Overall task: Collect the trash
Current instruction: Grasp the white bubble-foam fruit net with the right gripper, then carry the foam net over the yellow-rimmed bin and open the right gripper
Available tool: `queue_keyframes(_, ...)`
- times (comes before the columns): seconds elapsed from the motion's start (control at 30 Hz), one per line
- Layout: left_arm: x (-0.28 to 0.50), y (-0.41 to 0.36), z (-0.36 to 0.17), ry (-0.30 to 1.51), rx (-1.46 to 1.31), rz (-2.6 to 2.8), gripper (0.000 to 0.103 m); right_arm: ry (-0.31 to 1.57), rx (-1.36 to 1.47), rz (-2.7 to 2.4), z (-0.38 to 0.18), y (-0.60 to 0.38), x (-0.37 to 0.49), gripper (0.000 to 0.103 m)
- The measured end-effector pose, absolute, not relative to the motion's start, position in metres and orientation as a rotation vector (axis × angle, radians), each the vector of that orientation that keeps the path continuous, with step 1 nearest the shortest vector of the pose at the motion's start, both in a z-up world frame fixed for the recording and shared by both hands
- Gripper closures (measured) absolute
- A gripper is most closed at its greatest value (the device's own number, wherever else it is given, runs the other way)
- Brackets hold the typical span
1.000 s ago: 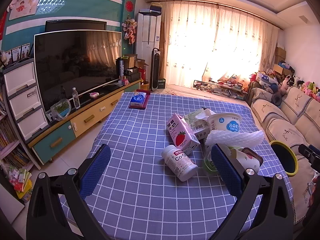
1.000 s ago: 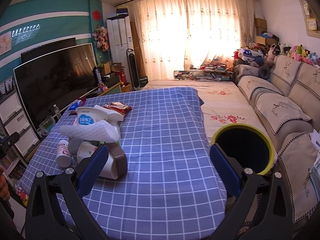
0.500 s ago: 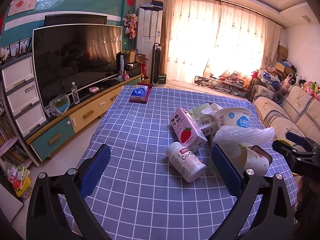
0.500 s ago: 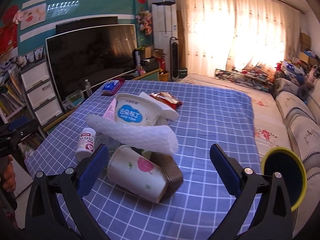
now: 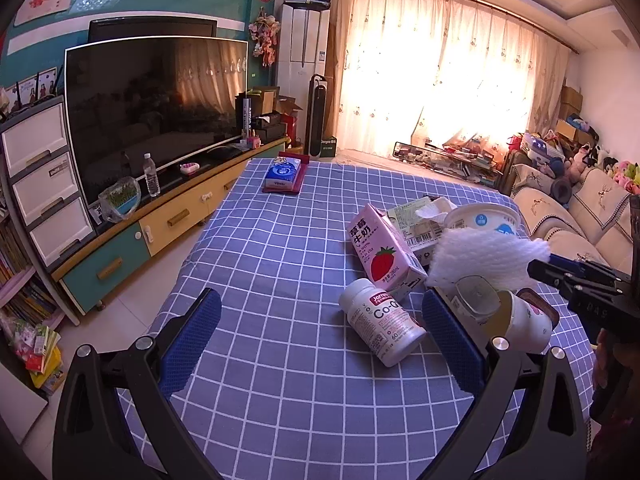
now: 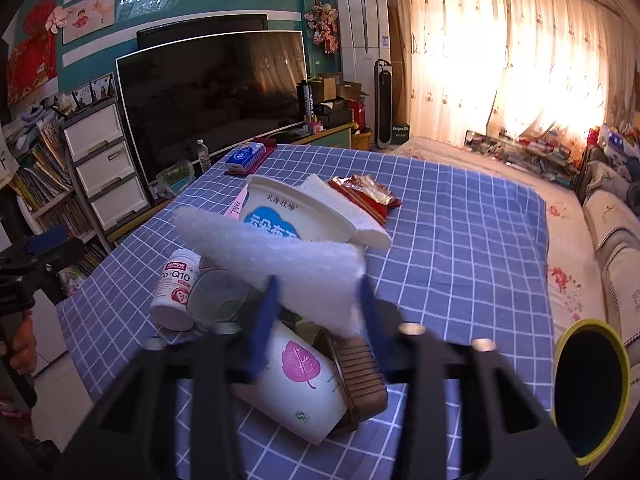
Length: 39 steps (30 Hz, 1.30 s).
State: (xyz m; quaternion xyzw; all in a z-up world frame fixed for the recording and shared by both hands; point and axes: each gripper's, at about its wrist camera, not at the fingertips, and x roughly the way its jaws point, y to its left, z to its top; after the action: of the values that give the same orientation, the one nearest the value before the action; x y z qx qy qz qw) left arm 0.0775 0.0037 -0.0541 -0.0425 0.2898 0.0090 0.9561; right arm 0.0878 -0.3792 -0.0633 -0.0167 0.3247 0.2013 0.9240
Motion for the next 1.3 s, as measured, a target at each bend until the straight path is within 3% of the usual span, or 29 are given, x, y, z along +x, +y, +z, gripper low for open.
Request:
queue_keyframes(0.07,0.079,0.001,-0.055,0.593,-0.083,0.016,0.004,0.667,-0.01,0.429,-0.062,-0.383,0.085,0.088)
queue_keyframes(0.2,0.082,-0.002,-0.057,0.599,-0.08,0.013,0.004,0.65,0.002,0.457,-0.055,-0.385,0.073,0.093)
queue_keyframes(1.3,0.075,-0.022,-0.057,0.603,-0.048,-0.006,0.004,0.403,0.174,0.324,0.012,-0.47,0.011,0.095)
